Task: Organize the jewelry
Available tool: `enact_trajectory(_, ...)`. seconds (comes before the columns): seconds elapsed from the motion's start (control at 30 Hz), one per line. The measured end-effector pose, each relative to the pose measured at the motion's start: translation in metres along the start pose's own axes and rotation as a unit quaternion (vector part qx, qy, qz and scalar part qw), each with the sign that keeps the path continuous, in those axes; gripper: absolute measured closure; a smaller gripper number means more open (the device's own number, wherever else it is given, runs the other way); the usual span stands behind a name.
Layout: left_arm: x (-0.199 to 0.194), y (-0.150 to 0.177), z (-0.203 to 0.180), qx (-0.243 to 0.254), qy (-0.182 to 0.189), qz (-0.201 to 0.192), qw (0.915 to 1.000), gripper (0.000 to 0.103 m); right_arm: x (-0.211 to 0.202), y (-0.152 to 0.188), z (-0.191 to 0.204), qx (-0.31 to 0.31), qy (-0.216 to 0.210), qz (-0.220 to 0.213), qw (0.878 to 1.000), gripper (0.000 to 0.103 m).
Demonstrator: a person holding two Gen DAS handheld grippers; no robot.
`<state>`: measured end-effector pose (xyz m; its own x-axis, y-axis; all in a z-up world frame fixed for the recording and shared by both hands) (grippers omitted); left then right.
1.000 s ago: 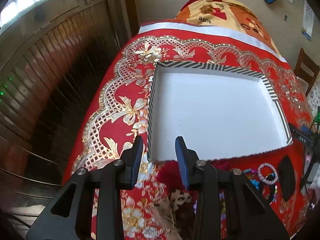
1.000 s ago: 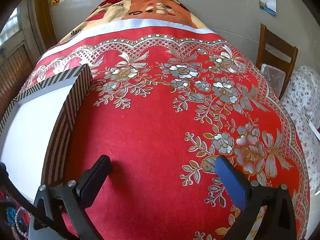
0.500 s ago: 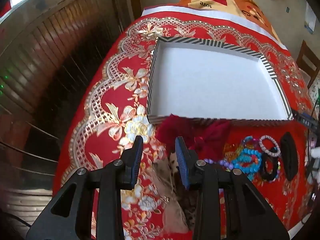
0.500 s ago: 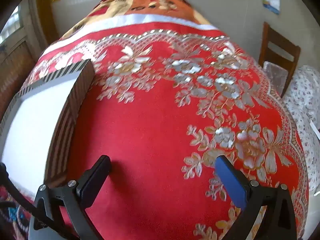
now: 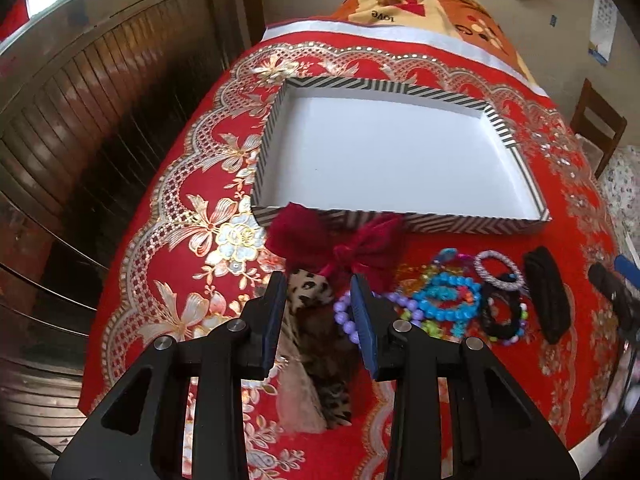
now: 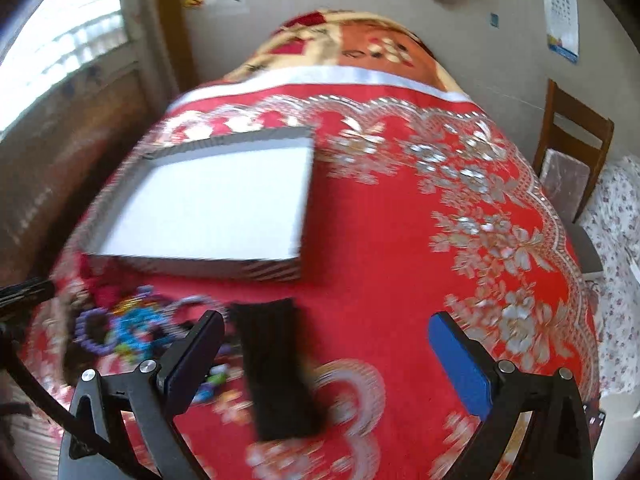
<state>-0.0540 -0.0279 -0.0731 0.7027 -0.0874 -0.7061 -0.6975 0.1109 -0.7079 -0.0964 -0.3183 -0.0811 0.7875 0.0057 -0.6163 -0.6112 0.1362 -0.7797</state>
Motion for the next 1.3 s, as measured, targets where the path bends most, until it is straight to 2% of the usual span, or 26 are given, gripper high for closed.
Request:
enact_trajectory(0.17,-0.011,0.005,-0.008,0.002,0.005,-0.008,1.0,0.07,-0.02,-0.006,0.03,0.015,-0.018,-0.001,1.0,0.001)
enact_trajectory(0.2,-0.012,0.005,-0.009,0.003,0.005,-0.008,1.0,0.07,-0.03,0.003,0.04,0.012,-0.017,-0.003,1.0,0.001)
enact_trajectory(0.5,-0.026,0.017,-0.017,-0.013,0.011,-0.006,0.9998,0.07,-0.045,0.005,0.074,-0.024,-0.016,-0.003,1.0,0.001)
enact_trajectory(0.93,-0.041,0.02,-0.011,-0.03,0.004,-0.01,0.9995,0.07,-0.057,-0.001,0.084,-0.033,-0.026,-0.011,0.999,0.001)
enact_trajectory(1.3,-0.047,0.019,-0.012,-0.029,0.002,-0.014,0.9995,0.07,-0.058,-0.004,0.082,-0.01,-0.036,-0.012,0.999,0.001)
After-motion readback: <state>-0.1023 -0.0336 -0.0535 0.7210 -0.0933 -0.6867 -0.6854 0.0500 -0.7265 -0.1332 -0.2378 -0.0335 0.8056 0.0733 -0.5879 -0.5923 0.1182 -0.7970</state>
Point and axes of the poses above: each gripper's, at about its wrist camera, not at the fingertips, and x roughly the way its jaws point, z to its left, y to its underside, the point moved 8 cm from there along x, roughly the way its jaws point, and after that the axes turned 15 degrees about -z, right-handed, at the moved point
